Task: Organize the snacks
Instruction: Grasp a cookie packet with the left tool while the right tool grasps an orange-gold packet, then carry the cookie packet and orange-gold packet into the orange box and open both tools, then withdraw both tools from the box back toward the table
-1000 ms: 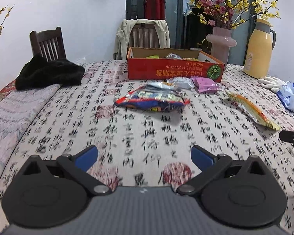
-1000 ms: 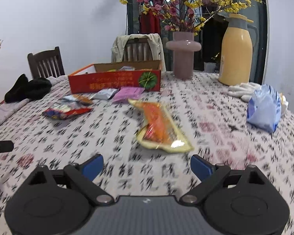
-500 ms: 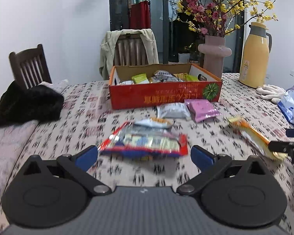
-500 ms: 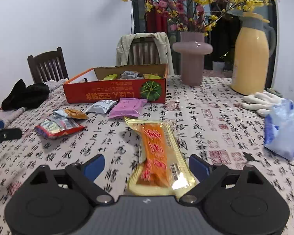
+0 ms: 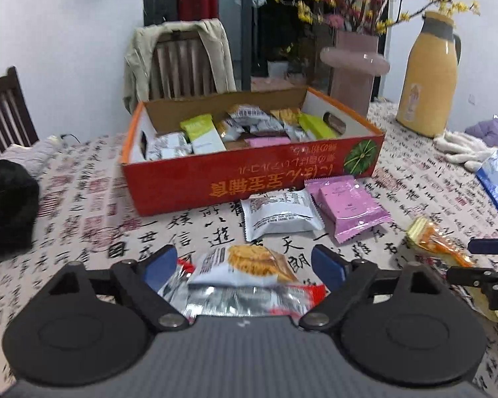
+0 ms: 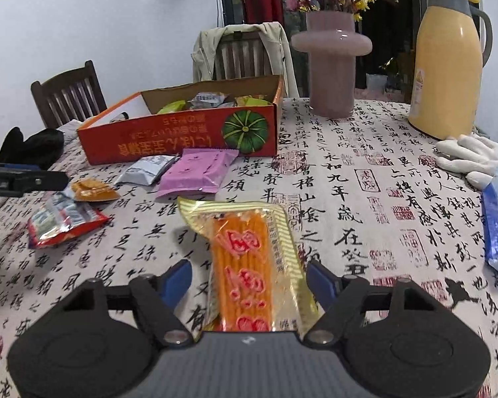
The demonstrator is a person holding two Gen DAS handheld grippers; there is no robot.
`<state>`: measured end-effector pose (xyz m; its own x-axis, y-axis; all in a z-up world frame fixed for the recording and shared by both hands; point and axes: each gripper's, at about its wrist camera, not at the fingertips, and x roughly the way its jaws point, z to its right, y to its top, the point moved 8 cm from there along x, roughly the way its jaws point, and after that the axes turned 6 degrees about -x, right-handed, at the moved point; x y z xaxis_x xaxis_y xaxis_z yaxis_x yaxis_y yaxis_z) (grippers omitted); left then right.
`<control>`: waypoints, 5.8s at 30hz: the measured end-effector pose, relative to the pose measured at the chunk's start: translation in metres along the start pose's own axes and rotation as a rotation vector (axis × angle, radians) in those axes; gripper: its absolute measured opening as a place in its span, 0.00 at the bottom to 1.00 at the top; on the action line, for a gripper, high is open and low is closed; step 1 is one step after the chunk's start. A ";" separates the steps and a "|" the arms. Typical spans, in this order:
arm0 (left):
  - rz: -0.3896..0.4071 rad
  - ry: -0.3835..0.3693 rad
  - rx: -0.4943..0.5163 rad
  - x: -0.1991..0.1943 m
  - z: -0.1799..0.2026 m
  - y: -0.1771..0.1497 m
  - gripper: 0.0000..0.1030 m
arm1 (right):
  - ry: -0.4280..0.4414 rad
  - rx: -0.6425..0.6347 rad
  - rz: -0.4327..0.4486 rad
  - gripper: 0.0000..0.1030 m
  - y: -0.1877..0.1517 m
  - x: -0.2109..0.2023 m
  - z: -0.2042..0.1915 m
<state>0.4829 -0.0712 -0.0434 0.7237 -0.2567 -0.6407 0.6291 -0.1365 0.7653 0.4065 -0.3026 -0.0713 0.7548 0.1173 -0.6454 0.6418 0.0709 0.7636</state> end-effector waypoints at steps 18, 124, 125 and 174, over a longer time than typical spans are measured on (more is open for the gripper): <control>-0.071 -0.018 -0.067 0.021 -0.010 -0.003 0.33 | 0.003 -0.072 0.020 0.29 0.006 0.004 -0.011; 0.125 0.060 -0.123 0.055 -0.053 0.116 0.94 | 0.027 -0.082 0.136 0.57 0.210 0.122 -0.012; 0.141 0.063 -0.115 0.044 -0.052 0.111 0.95 | 0.027 -0.087 0.142 0.58 0.203 0.110 -0.012; 0.163 0.265 -0.214 -0.205 -0.043 -0.146 1.00 | 0.024 -0.003 0.137 0.84 -0.084 -0.131 -0.078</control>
<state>0.2549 0.0421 -0.0271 0.8498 0.0015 -0.5270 0.5245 0.0962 0.8460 0.2429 -0.2465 -0.0486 0.8318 0.1493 -0.5346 0.5327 0.0560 0.8445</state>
